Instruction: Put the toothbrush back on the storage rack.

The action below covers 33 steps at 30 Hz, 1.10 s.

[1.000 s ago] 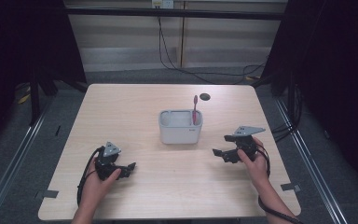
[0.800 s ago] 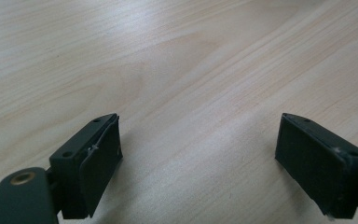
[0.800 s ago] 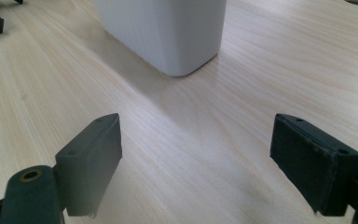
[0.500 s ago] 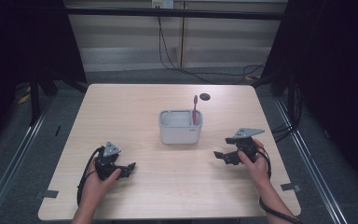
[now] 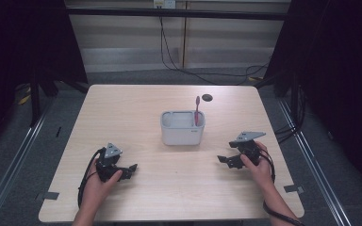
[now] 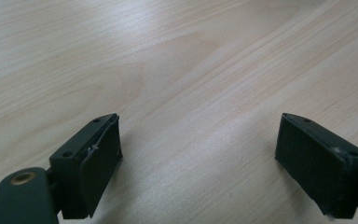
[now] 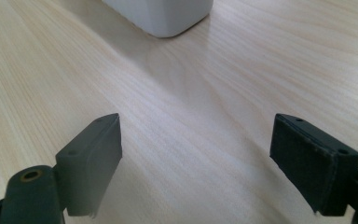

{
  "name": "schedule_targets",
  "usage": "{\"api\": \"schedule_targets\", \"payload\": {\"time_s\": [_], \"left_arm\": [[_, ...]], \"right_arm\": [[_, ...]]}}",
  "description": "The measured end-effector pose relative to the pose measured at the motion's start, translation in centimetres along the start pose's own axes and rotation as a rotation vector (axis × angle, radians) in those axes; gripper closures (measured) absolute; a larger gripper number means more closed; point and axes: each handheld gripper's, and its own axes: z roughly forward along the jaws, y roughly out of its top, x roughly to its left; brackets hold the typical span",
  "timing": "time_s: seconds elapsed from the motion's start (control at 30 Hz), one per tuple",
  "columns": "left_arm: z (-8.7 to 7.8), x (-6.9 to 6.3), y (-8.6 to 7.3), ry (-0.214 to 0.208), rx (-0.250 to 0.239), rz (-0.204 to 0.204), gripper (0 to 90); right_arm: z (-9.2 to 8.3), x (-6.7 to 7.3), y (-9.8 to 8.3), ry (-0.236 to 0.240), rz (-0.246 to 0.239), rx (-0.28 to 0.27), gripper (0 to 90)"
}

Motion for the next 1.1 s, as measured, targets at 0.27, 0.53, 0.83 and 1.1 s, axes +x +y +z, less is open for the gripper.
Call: {"api": "schedule_targets", "payload": {"time_s": [0.27, 0.53, 0.83, 1.1], "left_arm": [[0.0, 0.0, 0.0, 0.000, 0.000, 0.000, 13.8], [0.0, 0.0, 0.0, 0.000, 0.000, 0.000, 13.8], [0.0, 0.0, 0.0, -0.002, -0.001, -0.003, 13.8], [0.0, 0.0, 0.0, -0.002, 0.000, -0.004, 13.8]], "right_arm": [[0.1, -0.1, -0.3, -0.006, -0.010, 0.019, 16.3], [0.3, -0.3, -0.8, -0.022, -0.026, 0.047, 16.5], [0.2, -0.5, -1.2, -0.026, -0.039, 0.027, 15.1], [0.2, -0.5, -1.2, -0.034, -0.031, 0.031, 13.3]]}}
